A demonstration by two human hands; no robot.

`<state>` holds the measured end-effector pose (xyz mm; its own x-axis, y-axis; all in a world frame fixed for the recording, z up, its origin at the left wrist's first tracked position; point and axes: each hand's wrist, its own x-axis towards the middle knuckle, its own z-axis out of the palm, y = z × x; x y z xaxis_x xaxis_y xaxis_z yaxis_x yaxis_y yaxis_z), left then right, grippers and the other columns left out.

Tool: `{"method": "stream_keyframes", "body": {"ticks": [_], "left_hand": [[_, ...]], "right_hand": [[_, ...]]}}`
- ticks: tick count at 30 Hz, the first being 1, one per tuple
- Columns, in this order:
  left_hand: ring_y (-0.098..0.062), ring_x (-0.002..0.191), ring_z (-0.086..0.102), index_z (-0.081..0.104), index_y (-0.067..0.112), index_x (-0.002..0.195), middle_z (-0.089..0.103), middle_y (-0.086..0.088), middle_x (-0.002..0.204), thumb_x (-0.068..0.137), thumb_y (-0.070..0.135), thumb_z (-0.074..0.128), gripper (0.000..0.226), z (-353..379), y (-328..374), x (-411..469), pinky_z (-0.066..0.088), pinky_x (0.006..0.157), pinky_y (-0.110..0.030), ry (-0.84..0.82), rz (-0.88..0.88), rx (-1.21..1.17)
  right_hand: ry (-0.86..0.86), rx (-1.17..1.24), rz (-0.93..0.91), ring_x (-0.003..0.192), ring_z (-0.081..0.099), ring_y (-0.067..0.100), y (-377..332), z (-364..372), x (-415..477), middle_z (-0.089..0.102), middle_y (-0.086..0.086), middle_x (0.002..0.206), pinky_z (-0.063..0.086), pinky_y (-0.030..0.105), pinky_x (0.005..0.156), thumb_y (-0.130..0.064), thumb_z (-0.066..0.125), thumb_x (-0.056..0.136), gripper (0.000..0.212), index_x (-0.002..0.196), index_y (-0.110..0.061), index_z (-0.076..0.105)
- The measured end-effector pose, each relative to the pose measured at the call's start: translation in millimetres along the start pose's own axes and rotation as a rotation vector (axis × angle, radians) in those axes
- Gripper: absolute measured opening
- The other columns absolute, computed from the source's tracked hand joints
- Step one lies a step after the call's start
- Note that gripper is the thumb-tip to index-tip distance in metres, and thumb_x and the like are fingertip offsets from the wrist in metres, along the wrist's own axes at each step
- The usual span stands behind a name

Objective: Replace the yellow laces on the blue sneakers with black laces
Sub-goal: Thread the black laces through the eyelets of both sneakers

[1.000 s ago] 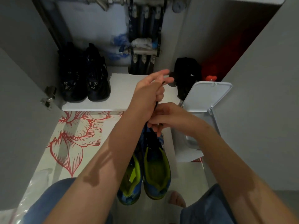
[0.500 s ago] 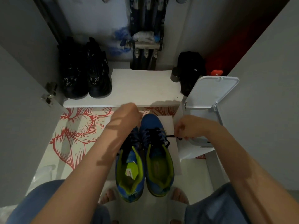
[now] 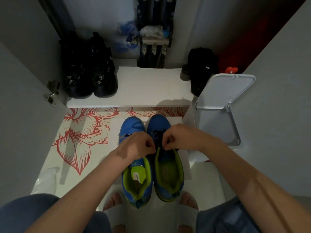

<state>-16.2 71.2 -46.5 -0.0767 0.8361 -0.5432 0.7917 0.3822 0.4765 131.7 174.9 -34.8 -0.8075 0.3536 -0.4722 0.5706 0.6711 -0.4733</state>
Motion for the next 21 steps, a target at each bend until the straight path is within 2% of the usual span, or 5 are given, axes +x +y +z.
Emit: {"method": "stream_keyframes", "body": {"ticks": [2, 6, 11, 16, 21], "left_hand": [[-0.011, 0.092, 0.063, 0.072, 0.021, 0.101, 0.07, 0.003, 0.102, 0.091, 0.03, 0.056, 0.021, 2.8, -1.4, -1.4, 0.049, 0.078, -0.028, 0.014, -0.008, 0.004], [-0.009, 0.09, 0.061, 0.071, 0.022, 0.099, 0.068, 0.006, 0.098, 0.08, 0.047, 0.068, 0.031, 5.6, -0.9, -6.2, 0.049, 0.079, -0.029, 0.009, -0.023, -0.025], [-0.012, 0.094, 0.062, 0.069, 0.016, 0.101, 0.068, 0.001, 0.101, 0.083, 0.035, 0.068, 0.026, 8.5, 2.4, -7.2, 0.047, 0.076, -0.024, 0.02, -0.023, -0.031], [-0.015, 0.097, 0.06, 0.065, 0.014, 0.109, 0.065, -0.001, 0.106, 0.09, 0.037, 0.059, 0.03, 6.6, 0.4, -4.9, 0.047, 0.082, -0.028, 0.026, -0.025, -0.066], [-0.015, 0.091, 0.063, 0.062, 0.019, 0.109, 0.067, 0.0, 0.104, 0.096, 0.015, 0.051, 0.019, 6.9, 2.3, 0.7, 0.049, 0.072, -0.023, 0.169, 0.008, -0.135]], "right_hand": [[-0.059, 0.006, -0.02, 0.078, 0.048, 0.005, 2.0, 8.9, 3.5, 0.05, -0.009, 0.084, 0.042, 0.025, 0.068, -0.028, 0.073, 0.08, 0.021, 0.097, -0.017, 0.07], [-0.01, 0.009, -0.05, 0.085, 0.05, 0.009, 6.3, 16.7, 9.4, 0.055, -0.002, 0.095, 0.042, 0.026, 0.069, -0.026, 0.07, 0.082, 0.014, 0.091, -0.016, 0.065], [0.075, 0.411, 0.118, 0.08, 0.06, 0.024, 21.9, 5.4, -3.2, 0.057, 0.006, 0.088, 0.052, 0.033, 0.067, -0.01, 0.056, 0.091, 0.013, 0.081, -0.017, 0.051], [0.009, 0.576, 0.148, 0.088, 0.066, 0.029, 33.6, 0.6, -13.7, 0.063, 0.011, 0.095, 0.057, 0.043, 0.081, -0.009, 0.069, 0.083, 0.009, 0.088, -0.011, 0.061], [-0.015, 0.534, 0.152, 0.087, 0.065, 0.022, 29.3, -1.5, -11.0, 0.063, 0.01, 0.107, 0.057, 0.027, 0.073, -0.006, 0.072, 0.08, 0.025, 0.103, -0.01, 0.063]]}}
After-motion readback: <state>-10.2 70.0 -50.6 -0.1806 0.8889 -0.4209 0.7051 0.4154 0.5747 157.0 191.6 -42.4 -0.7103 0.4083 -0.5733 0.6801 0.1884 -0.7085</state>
